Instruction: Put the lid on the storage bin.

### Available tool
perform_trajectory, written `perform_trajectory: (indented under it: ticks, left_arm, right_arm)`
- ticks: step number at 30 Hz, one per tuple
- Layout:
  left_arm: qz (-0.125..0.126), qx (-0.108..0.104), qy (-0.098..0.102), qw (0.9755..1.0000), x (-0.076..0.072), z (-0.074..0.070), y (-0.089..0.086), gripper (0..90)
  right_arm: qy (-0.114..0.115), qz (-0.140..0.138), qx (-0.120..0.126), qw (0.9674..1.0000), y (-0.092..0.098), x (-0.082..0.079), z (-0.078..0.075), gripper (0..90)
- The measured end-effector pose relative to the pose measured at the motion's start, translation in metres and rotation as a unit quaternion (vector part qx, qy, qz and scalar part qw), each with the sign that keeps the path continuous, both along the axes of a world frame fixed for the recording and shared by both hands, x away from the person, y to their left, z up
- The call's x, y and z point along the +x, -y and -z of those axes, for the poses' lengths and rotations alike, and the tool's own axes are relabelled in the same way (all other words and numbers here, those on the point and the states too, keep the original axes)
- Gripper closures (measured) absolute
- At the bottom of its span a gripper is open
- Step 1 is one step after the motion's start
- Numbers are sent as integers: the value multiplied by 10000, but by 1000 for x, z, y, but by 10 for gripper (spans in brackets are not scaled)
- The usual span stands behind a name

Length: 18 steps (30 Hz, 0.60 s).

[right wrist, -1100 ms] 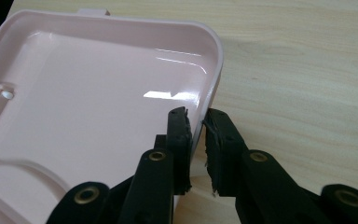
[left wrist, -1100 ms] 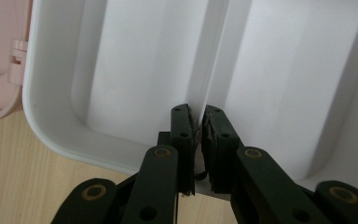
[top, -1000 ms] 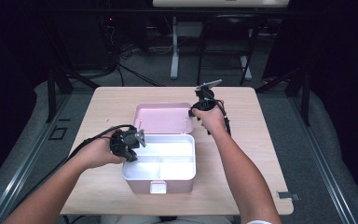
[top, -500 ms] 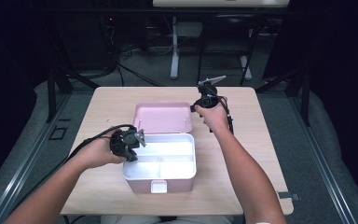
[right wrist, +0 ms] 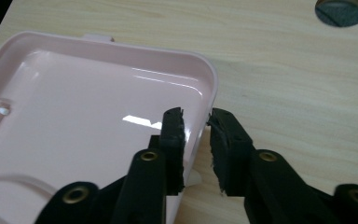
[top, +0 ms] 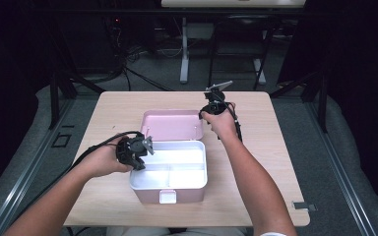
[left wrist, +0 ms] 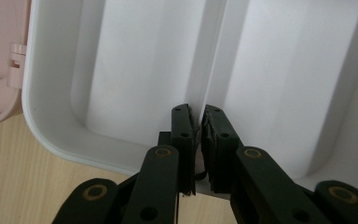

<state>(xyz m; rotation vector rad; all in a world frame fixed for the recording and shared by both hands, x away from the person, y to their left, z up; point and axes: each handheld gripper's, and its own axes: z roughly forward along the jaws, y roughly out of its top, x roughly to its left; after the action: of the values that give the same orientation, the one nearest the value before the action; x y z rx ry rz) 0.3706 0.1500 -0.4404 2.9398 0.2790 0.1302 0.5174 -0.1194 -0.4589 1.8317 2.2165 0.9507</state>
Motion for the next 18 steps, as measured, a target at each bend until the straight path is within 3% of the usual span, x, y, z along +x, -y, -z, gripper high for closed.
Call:
perform_trajectory:
  ticks: [2,9,18]
  left_arm:
    - [1,1,-7,10000,0,0,0,835]
    - [0,-2,-1,10000,0,0,0,835]
    - [6,1,0,10000,0,0,0,835]
  right_arm:
    - [-176,25,29,9998,1,4,7,713]
    - [-440,143,172,9988,-1,12,22,715]
    - [-594,151,105,9981,-5,14,24,756]
